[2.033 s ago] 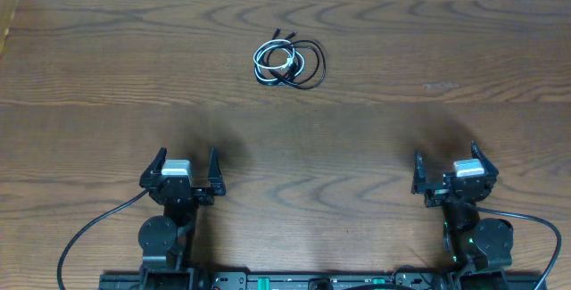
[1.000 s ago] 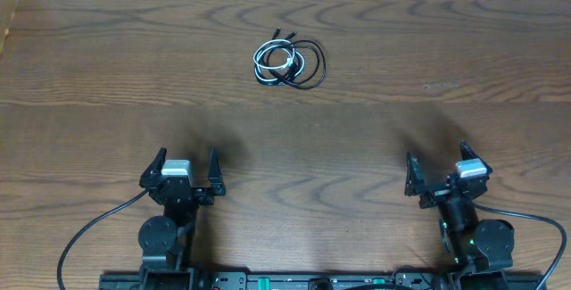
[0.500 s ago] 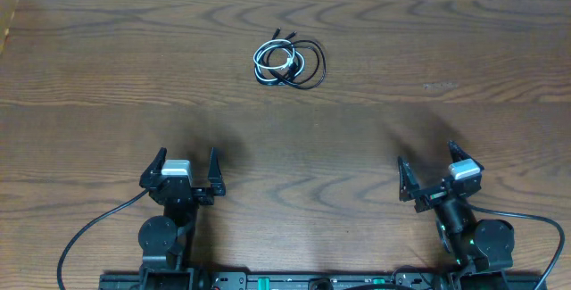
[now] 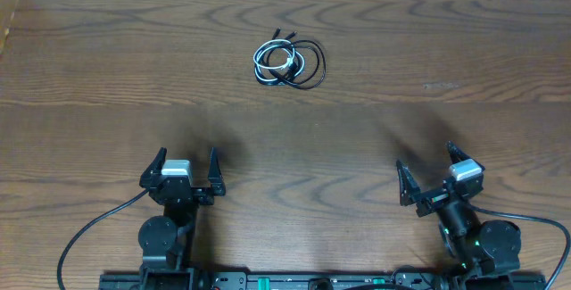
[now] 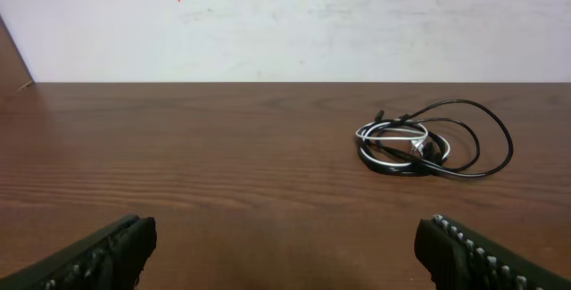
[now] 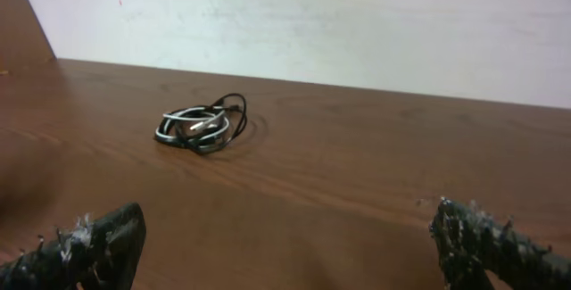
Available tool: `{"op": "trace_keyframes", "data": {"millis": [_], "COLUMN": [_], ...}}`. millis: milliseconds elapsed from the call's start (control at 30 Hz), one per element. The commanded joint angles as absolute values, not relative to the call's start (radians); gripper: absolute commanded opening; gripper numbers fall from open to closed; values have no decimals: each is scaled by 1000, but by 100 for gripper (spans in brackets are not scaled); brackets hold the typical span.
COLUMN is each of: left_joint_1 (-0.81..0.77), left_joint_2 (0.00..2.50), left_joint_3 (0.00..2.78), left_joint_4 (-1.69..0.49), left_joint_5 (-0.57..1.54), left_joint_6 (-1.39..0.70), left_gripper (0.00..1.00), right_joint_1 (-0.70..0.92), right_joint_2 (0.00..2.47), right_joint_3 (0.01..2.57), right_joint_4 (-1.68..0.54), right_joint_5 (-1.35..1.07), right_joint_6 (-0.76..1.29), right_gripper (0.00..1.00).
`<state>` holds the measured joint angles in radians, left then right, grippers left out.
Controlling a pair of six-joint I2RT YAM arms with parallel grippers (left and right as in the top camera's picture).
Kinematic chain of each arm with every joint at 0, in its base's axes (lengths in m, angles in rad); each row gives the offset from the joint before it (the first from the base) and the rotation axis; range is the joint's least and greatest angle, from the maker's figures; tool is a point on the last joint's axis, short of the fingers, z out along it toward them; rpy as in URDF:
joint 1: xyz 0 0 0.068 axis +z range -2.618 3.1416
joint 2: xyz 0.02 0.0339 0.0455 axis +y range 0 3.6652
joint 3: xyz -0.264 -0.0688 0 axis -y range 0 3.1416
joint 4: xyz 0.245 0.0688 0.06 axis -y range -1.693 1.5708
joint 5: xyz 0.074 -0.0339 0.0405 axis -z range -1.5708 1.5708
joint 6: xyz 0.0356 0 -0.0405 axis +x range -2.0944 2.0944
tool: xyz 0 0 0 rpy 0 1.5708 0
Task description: Untangle cables
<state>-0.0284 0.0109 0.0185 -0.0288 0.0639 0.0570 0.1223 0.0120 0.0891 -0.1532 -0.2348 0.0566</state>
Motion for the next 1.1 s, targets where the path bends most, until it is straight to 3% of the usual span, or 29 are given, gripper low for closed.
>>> {"op": "trace_keyframes", "data": {"millis": [0, 367, 633, 1067], "left_joint_1": [-31, -31, -31, -30], "left_joint_2": [5, 5, 5, 79], "left_joint_3": [4, 4, 104, 422], "left_joint_4": [-67, -51, -43, -276], "left_joint_5": [60, 63, 263, 330], "left_joint_6": [70, 67, 40, -92], "left_gripper": [98, 98, 98, 98], "right_joint_1": [130, 130, 130, 130], "right_joint_2": [7, 7, 7, 41], "right_joint_3": [112, 112, 170, 430], "right_joint_4": [-154, -152, -182, -391], "right_joint_5": [-243, -246, -302, -303], "right_joint_6": [43, 44, 19, -37], "right_gripper": [99, 99, 99, 99]}}
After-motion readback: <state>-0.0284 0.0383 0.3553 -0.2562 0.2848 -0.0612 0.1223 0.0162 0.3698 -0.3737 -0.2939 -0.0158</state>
